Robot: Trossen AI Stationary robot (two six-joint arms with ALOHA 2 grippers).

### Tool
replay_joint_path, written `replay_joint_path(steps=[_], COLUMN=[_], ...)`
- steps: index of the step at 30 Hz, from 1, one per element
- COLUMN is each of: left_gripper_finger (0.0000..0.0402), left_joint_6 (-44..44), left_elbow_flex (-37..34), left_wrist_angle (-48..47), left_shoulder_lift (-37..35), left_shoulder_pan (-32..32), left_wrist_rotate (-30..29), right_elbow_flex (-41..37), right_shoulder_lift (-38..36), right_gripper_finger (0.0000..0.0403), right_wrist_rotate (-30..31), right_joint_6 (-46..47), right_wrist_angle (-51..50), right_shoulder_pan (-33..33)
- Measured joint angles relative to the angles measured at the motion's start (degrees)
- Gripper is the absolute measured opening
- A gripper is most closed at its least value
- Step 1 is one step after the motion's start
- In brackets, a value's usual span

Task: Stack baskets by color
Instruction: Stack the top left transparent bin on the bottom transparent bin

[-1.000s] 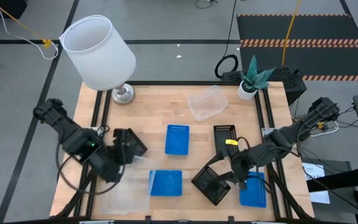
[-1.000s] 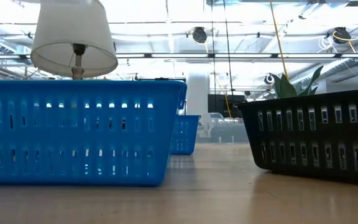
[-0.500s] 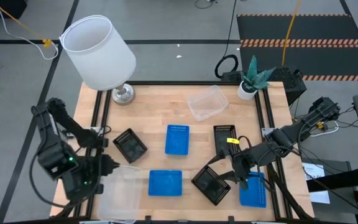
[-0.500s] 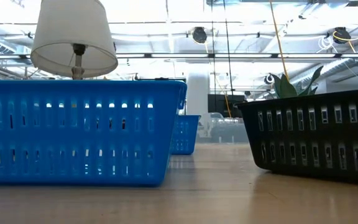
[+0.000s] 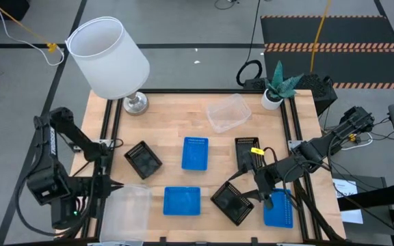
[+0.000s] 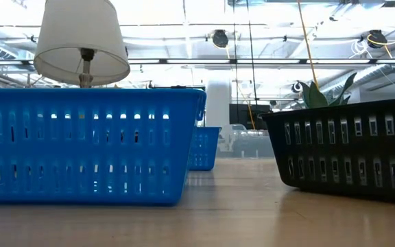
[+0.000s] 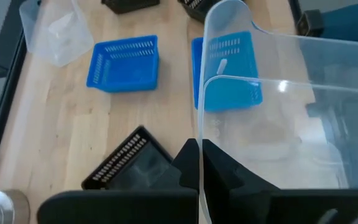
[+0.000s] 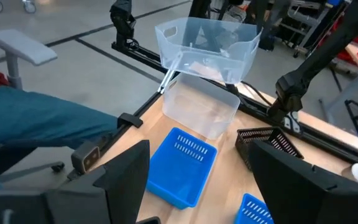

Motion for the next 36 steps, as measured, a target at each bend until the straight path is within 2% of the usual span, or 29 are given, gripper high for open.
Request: replay_joint_path(steps=[5,13,21,25,36], left_gripper_finger=[0.0001,0.0001,0.0001,0.0001,0.0001], left_joint_6=[-4.69,-4.50,-4.12,-4.52,-10.20], left_elbow_flex=[-7.04,-18.98,-29.90,-33.37,-37.58], left_wrist_angle=[2.14,12.26,21.43,24.30,24.36], left_shoulder_lift=[-3.69,-12.20,-16.74,-17.74,-19.82], left_shoulder_pan=[-1.07,-1.35,-1.52,-2.86,-7.19], left_wrist_rotate=[0.00,1.56,3.18,3.27,3.18], right_elbow_flex=[0.00,-0.02,-0.02,-0.02,-0.02], right_shoulder_lift=[0.00,0.00,0.00,0.00,0.00], right_gripper_finger=[0.0265,0.0265,0.0265,0.0265,0.0265], right_wrist_rotate=[-0.02,-0.02,-0.03,-0.04,-0.04], right_joint_6=[-0.02,-1.47,-1.18,-0.98,-1.02], right_wrist_angle=[0.00,-0.02,-0.04,-0.04,-0.06], right_shoulder_pan=[0.20,0.22,0.22,0.22,0.22])
